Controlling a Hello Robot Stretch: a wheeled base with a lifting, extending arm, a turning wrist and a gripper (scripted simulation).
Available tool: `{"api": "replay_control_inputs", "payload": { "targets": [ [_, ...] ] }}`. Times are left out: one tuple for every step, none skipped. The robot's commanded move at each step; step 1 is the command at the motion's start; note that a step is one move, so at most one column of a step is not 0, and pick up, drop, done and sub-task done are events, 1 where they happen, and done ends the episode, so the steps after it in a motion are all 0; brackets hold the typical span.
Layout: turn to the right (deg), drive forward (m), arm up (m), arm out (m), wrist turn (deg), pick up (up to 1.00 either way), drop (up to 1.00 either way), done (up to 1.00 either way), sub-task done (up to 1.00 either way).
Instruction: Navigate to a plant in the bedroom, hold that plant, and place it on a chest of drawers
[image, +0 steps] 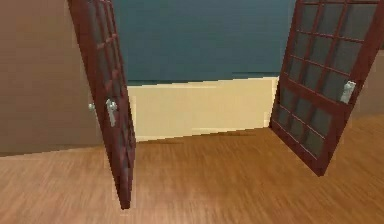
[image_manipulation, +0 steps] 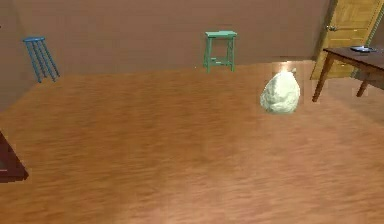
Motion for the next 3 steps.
{"api": "replay_control_inputs", "payload": {
  "targets": [
    [15.0,0.0,0.0,0.0,0.0,0.0,0.0,0.0,0.0],
    [0.0,1.0,0.0,0.0,0.0,0.0,0.0,0.0,0.0],
    [0.0,1.0,0.0,0.0,0.0,0.0,0.0,0.0,0.0]
  ]
}}
